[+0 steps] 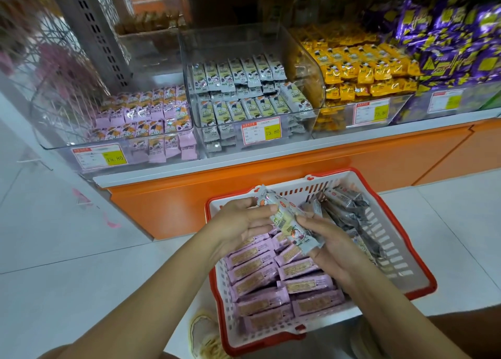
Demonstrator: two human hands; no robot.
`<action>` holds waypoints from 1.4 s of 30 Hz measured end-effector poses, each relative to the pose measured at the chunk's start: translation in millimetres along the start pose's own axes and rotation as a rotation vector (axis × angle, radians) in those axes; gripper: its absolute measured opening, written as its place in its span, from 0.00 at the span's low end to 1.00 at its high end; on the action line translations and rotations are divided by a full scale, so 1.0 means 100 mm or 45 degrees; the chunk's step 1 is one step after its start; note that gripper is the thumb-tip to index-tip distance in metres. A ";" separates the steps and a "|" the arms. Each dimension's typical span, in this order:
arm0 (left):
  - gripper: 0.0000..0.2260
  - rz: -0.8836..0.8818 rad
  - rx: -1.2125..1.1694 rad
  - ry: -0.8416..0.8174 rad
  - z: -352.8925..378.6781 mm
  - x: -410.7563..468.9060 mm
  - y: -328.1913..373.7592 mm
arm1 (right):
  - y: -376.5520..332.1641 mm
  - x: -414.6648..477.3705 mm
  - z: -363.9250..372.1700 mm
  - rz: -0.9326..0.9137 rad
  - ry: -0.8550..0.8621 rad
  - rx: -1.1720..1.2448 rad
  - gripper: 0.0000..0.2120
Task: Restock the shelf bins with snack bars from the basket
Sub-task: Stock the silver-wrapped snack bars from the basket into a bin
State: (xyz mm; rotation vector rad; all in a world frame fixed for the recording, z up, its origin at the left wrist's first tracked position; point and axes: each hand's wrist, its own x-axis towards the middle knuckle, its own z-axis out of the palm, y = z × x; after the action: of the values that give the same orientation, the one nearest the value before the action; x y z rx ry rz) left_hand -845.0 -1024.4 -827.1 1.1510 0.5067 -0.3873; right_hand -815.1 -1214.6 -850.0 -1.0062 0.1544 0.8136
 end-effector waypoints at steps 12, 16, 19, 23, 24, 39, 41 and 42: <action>0.14 0.162 0.054 0.134 0.05 -0.01 0.11 | 0.06 0.00 0.21 -0.288 0.294 -0.346 0.16; 0.15 0.144 0.067 0.161 0.01 -0.04 0.18 | 0.01 0.01 0.28 -0.338 0.211 -0.394 0.11; 0.14 0.134 0.095 0.141 0.00 -0.08 0.24 | -0.06 0.01 0.31 -0.423 0.148 -0.507 0.14; 0.13 0.157 0.101 0.172 0.03 -0.11 0.32 | -0.13 0.02 0.35 -0.599 0.136 -0.958 0.20; 0.13 0.171 0.104 0.178 0.04 -0.11 0.34 | -0.15 0.02 0.37 -0.657 0.153 -1.107 0.23; 0.16 0.902 0.729 0.726 0.08 -0.17 1.11 | -1.29 0.63 1.26 -1.275 0.623 -2.028 0.30; 0.16 0.947 1.114 0.854 0.01 -0.17 1.11 | -1.52 0.86 1.37 -1.121 0.722 -2.118 0.28; 0.15 0.943 1.236 0.880 -0.03 -0.15 1.10 | -1.60 0.97 1.42 -1.033 0.760 -2.180 0.28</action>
State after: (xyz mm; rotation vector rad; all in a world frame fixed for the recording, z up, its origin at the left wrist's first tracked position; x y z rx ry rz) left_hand -798.9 -981.5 -736.1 2.3274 0.4364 0.5095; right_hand -673.8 -1093.3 -707.3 -2.6443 -0.5410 -0.3653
